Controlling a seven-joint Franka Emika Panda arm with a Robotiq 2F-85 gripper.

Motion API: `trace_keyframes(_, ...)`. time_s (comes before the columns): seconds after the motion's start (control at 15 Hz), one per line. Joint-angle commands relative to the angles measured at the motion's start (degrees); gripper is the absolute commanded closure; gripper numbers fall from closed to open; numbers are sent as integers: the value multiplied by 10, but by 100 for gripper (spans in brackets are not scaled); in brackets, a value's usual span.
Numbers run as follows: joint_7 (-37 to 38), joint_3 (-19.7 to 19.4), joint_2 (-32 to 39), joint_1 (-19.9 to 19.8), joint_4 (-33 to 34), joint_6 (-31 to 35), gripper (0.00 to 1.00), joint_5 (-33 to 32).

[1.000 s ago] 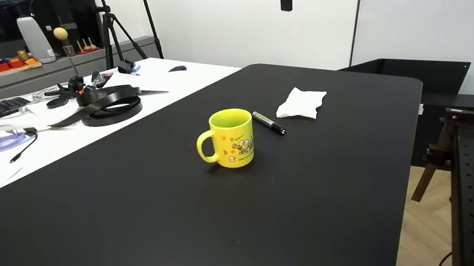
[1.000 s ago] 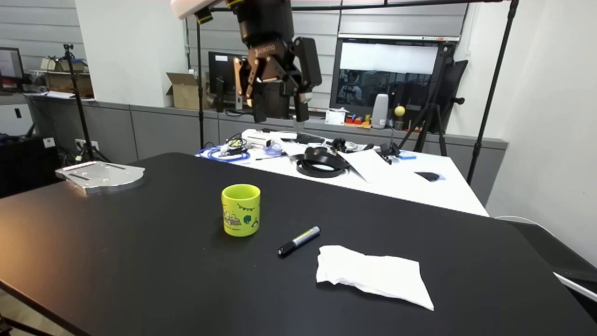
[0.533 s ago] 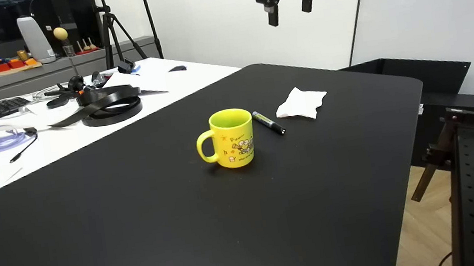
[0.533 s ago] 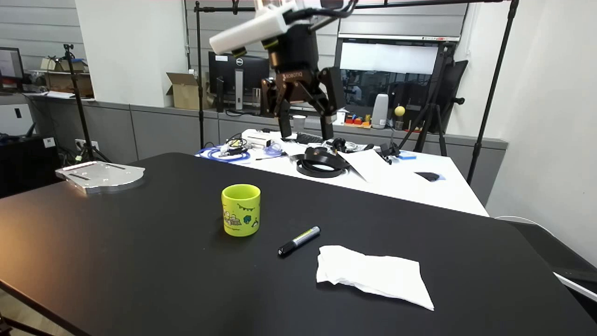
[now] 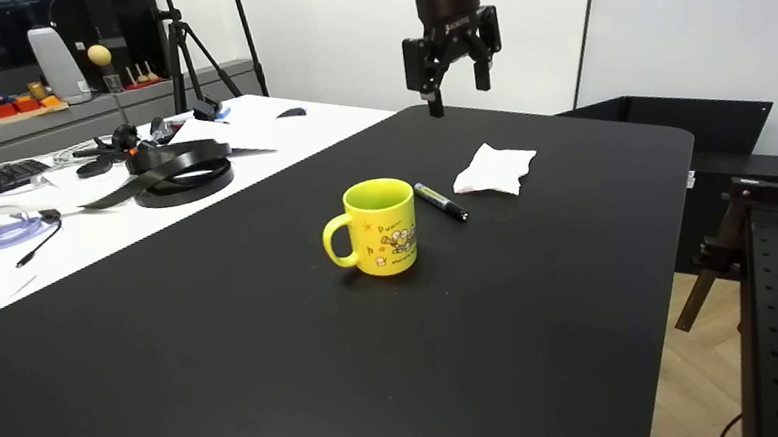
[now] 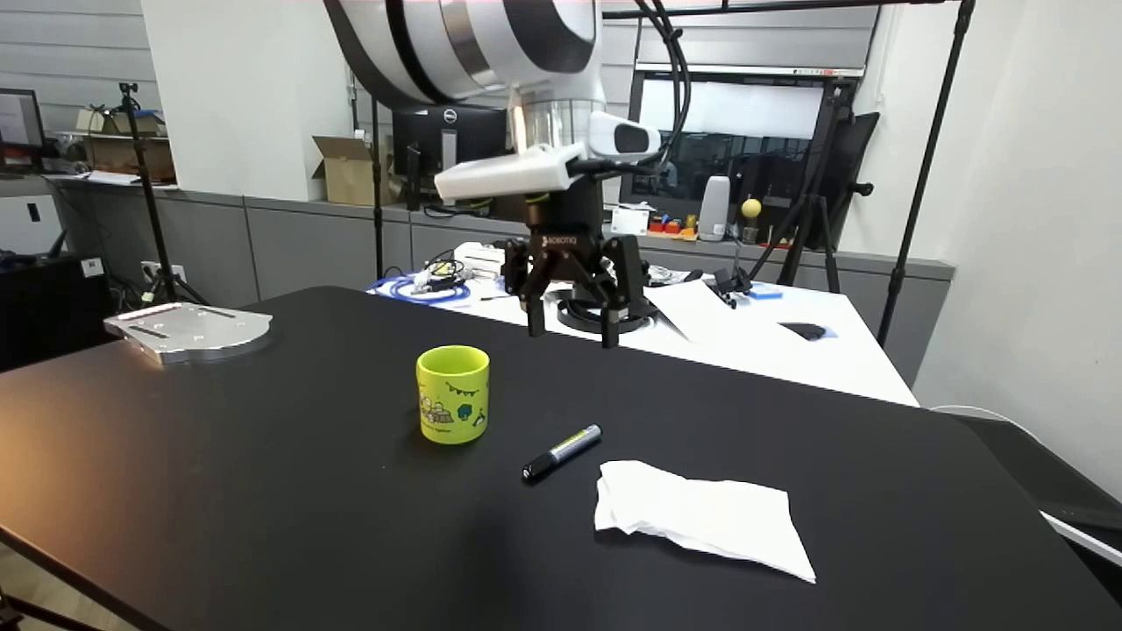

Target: Put the black marker in the mustard mug cup

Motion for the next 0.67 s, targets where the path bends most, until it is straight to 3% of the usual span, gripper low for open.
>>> trace_keyframes(0.0,-5,-18,8,19,7,-2,0,7)
trace_keyframes(0.2,49,-28,29,36,17,6,0,-9)
trace_keyframes(0.6,55,-30,103,57,40,56,0,25)
